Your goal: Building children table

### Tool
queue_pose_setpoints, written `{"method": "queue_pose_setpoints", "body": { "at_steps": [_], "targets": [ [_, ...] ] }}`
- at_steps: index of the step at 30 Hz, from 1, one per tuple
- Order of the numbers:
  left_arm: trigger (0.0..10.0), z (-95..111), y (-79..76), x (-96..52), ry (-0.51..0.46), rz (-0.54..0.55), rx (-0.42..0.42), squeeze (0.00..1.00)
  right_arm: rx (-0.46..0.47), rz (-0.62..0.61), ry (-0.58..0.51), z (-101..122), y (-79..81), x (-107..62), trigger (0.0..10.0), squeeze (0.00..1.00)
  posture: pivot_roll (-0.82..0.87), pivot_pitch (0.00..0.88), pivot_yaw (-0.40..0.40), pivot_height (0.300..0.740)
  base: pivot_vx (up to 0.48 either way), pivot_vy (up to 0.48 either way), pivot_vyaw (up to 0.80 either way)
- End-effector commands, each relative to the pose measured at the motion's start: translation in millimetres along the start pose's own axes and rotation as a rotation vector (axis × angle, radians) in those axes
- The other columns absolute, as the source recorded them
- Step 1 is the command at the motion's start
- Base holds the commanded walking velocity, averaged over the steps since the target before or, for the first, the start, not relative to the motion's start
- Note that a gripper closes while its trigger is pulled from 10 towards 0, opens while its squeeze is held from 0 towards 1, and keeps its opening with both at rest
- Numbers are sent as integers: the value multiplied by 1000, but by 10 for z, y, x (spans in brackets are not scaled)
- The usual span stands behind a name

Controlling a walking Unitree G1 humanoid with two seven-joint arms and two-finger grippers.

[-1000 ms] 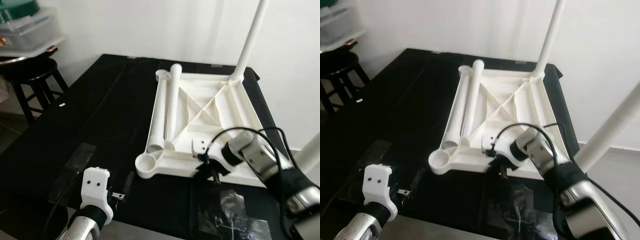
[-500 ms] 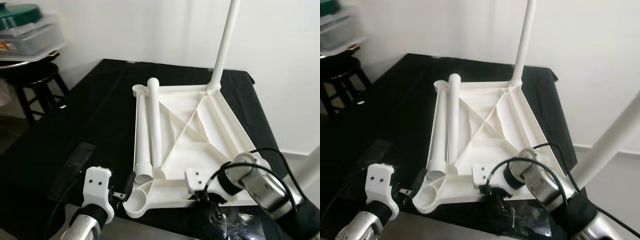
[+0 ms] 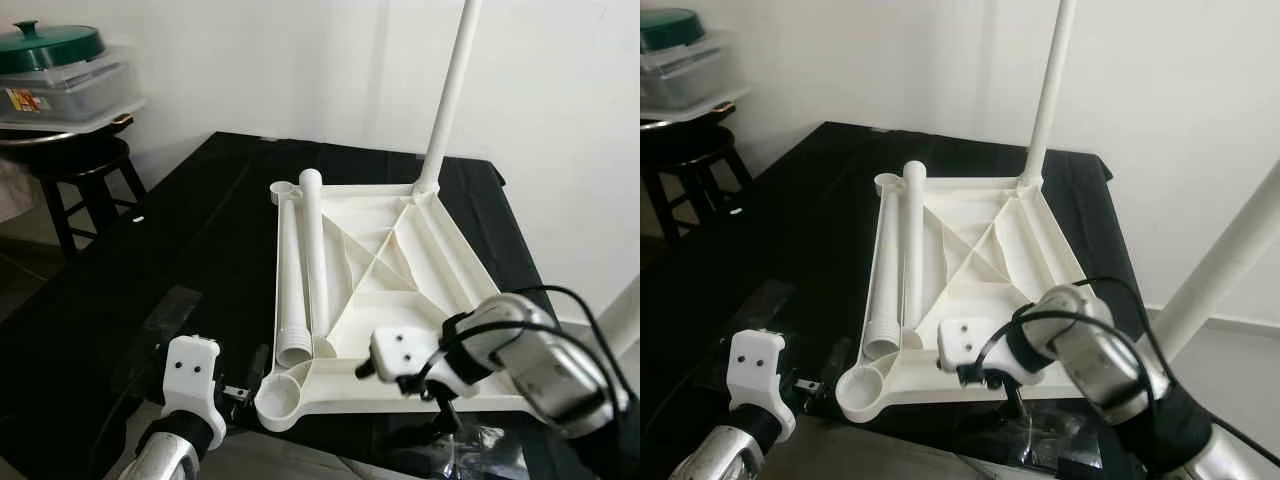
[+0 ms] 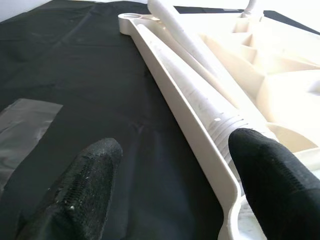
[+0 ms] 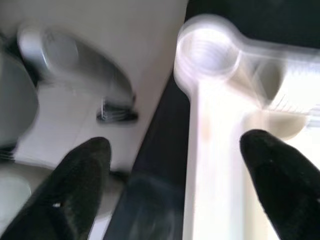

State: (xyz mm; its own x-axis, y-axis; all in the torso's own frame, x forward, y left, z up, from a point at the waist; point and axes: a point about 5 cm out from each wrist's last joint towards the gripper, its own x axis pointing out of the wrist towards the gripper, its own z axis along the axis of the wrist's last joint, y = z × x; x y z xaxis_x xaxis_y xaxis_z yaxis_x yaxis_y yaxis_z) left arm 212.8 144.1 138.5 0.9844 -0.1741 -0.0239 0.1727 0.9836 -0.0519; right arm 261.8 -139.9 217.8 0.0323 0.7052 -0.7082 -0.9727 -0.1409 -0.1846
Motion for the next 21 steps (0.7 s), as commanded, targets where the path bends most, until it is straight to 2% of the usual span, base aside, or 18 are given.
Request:
{"method": "queue_pose_setpoints", "body": {
  "at_steps": [1,4,5,6,7,8,9,10,11,12,13,14,15,16,18,19,21],
  "targets": [
    [10000,-38,1,16,8,-7,-22,0,-33,-11,-70,117,3,-121,10000,1000,-18,64,-35,740,0,0,0],
    [10000,-38,1,16,8,-7,-22,0,-33,-11,-70,117,3,-121,10000,1000,-18,64,-35,740,0,0,0],
    [10000,-36,7,27,6,-8,-23,0,-42,-31,-110,162,-9,-159,10000,1000,-19,60,-35,740,0,0,0],
    [10000,-26,13,44,-2,-12,-19,0,-48,-161,-186,221,-138,-112,10000,0,-20,53,-35,740,0,0,0],
    [10000,-26,13,44,-2,-12,-19,0,-48,-161,-186,221,-138,-112,10000,0,-20,53,-35,740,0,0,0],
    [10000,-20,22,60,-7,-12,-13,0,-21,-319,-263,259,-289,-27,10000,0,-19,48,-35,740,0,0,0],
    [10000,-20,22,60,-7,-12,-13,0,-21,-319,-263,259,-289,-27,10000,0,-19,48,-35,740,0,0,0],
    [10000,-21,30,78,-3,-12,-10,0,26,-548,-388,294,-458,70,10000,0,-13,46,-39,740,0,251,0],
    [10000,-21,30,78,-3,-12,-10,0,26,-548,-388,294,-458,70,10000,0,-13,46,-39,740,0,251,0],
    [10000,-23,35,89,0,-12,-8,0,77,-694,-468,306,-549,131,10000,0,-13,46,-39,740,0,480,0],
    [10000,-23,35,89,0,-12,-8,0,77,-694,-468,306,-549,131,10000,0,-13,46,-39,740,0,480,0],
    [10000,-28,41,99,7,-12,0,0,134,-818,-518,278,-599,191,10000,0,-12,45,-39,740,0,480,0],
    [10000,-28,48,109,10,-9,9,0,223,-837,-552,222,-597,265,10000,0,-10,43,-36,740,0,480,0],
    [10000,-28,48,109,10,-9,9,0,223,-837,-552,222,-597,265,10000,0,-10,43,-36,740,0,480,0],
    [10000,-21,66,138,8,-6,25,0,367,-804,-653,123,-511,374,10000,0,-15,37,-32,740,0,480,0],
    [10000,-21,66,138,8,-6,25,0,367,-804,-653,123,-511,374,10000,0,-15,37,-32,740,0,480,0],
    [10000,-12,81,164,3,-7,35,0,450,-757,-720,99,-447,426,10000,0,-18,34,-30,740,0,480,0]
  ]
}}
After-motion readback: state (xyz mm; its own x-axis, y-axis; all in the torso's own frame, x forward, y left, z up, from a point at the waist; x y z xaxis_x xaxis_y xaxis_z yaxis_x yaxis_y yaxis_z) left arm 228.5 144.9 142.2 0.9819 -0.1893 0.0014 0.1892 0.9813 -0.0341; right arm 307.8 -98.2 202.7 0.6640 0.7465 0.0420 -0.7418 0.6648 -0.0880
